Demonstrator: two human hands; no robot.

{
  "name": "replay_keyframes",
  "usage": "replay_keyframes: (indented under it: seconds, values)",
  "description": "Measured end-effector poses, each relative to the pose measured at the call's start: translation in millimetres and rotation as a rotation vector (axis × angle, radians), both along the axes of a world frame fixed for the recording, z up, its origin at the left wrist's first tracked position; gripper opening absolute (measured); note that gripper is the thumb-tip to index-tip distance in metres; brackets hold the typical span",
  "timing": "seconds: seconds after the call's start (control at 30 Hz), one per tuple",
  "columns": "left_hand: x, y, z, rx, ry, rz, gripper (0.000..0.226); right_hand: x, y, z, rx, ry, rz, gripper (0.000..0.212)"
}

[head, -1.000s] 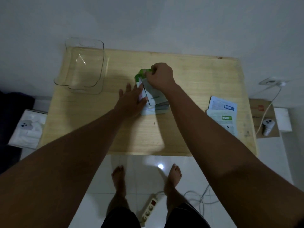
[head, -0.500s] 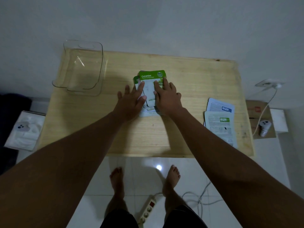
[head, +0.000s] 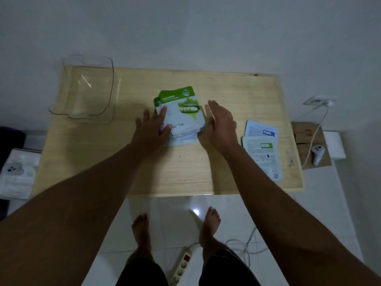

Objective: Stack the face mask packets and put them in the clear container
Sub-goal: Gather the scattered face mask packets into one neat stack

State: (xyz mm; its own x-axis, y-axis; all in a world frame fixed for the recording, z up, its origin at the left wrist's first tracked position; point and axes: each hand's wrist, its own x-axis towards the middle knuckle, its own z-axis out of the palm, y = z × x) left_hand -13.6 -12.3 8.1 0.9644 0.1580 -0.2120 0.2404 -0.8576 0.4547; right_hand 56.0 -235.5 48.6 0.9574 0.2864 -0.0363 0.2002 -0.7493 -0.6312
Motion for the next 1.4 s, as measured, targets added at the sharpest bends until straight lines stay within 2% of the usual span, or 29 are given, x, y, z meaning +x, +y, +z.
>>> replay_keyframes:
  seconds: [0.17,0.33,0.43,0.47,0.53,0.67,0.87,0.93,1.0,1.1,1.3,1.4]
  values:
    - [1.2,-1.8,-1.3,0.032,-0.005,-0.01,0.075,-13.5,-73.6,-2.1,-0.088,0.011,-0.18,0.058]
    - [0.6,-5.8,0.0,0.044,0.006,-0.017,0.077,-20.3,-111.7,-2.7,-0.342,0.153,-0.277,0.041]
    - [0.4,-7.2,-1.1,0.036,0.012,-0.011,0.077,-22.0,-120.6,-5.3,-0.272,0.135,-0.314,0.035]
    - [0.2,-7.6,-1.4,0.03,0.013,-0.008,0.076,-22.0,-122.7,-5.3,-0.231,0.112,-0.333,0.037]
    - [-0.1,-7.7,-1.7,0.017,0.019,-0.001,0.076,-23.3,-126.0,-3.7,-0.177,0.109,-0.402,0.053]
    - [0.0,-7.8,-4.0,0.019,0.009,0.011,0.074,-26.0,-132.8,0.9,-0.297,0.248,-0.557,0.081]
    - [1.0,-9.3,-2.1,0.034,0.028,0.006,0.076,-29.5,-143.6,3.1,-0.206,0.206,-0.6,0.093]
    - [1.2,-8.8,-1.8,0.035,0.027,0.004,0.075,-29.5,-145.8,4.6,-0.079,0.182,-0.642,0.092]
    - [1.3,-8.3,-1.8,0.028,0.031,0.004,0.075,-29.7,-147.8,6.7,0.052,0.189,-0.674,0.079]
    - [1.1,-8.1,-0.4,0.021,0.041,0.001,0.075,-32.5,-147.1,11.7,0.04,0.155,-0.575,0.042]
    - [-0.8,-9.5,5.0,0.015,0.035,-0.011,0.077,-2.4,-110.9,30.1,0.176,0.164,-0.461,0.032]
    - [-1.1,-8.9,6.7,-0.002,0.038,-0.011,0.078,22.9,-71.0,44.2,0.123,0.136,-0.328,0.01]
